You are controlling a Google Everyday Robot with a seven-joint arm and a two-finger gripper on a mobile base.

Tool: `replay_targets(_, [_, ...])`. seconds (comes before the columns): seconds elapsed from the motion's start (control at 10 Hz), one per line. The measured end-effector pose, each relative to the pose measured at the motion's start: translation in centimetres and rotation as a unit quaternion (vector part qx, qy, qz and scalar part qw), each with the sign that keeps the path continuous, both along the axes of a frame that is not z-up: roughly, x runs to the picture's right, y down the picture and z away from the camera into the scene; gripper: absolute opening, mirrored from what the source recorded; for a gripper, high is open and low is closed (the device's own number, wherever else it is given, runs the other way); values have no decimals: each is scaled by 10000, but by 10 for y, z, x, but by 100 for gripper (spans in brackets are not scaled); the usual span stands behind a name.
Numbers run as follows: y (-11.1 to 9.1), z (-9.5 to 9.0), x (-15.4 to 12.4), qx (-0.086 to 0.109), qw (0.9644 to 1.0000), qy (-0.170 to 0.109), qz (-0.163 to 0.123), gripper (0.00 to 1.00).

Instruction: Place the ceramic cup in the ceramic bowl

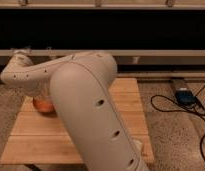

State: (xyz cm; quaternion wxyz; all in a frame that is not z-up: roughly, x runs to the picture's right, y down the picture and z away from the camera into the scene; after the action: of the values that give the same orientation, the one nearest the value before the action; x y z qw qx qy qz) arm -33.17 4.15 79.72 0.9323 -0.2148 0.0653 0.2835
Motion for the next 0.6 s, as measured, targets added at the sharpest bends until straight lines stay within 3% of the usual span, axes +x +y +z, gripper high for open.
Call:
replay_targets(0.2, [-3,15,1,27,9999,126,-66,56])
replay_targets(0.4, [-2,19,-3,63,9998,146,-148,76])
replay_targets(0.6, [-6,17,3,52,9998,116,-165,80])
